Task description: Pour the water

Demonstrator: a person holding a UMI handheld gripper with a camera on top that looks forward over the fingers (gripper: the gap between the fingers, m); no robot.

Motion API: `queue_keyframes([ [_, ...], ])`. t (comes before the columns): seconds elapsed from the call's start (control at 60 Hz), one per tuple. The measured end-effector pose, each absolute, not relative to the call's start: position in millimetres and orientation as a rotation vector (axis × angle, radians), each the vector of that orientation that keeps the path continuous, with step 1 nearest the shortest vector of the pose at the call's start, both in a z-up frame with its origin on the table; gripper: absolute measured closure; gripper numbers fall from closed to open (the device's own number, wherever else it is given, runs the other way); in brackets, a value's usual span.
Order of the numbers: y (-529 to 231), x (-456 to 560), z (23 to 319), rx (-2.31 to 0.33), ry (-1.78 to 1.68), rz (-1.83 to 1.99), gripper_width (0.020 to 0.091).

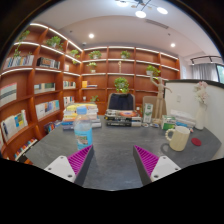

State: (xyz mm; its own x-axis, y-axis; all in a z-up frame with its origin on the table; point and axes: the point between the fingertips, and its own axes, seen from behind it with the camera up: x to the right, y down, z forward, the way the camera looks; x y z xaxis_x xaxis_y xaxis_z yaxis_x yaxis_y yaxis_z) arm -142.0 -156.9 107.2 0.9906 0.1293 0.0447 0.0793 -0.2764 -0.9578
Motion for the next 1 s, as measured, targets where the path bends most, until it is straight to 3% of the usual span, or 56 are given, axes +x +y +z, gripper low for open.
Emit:
queue_keyframes([
  [0.033,-150,-178,83,-1.850,-0.167,0.064,0.0295],
  [0.117,-138,-214,71,-1.845,-0.201,0.085,0.0293],
  [0.55,-55,-282,80,-1.772,-0.168,0.204,0.0302],
  [0.583,-50,-284,79,-1.772,-0.161,0.207,0.0329],
  [0.667,-42,-283,75,-1.777,-0.164,0.168,0.0483],
  [0.717,-38,-283,73,-1.777,-0.186,0.136,0.0646],
  [0.9,-37,-283,73,-1.770,-0.176,0.140,0.0781],
  [1.0,-36,-281,72,-1.782,-0.175,0.146,0.0813],
])
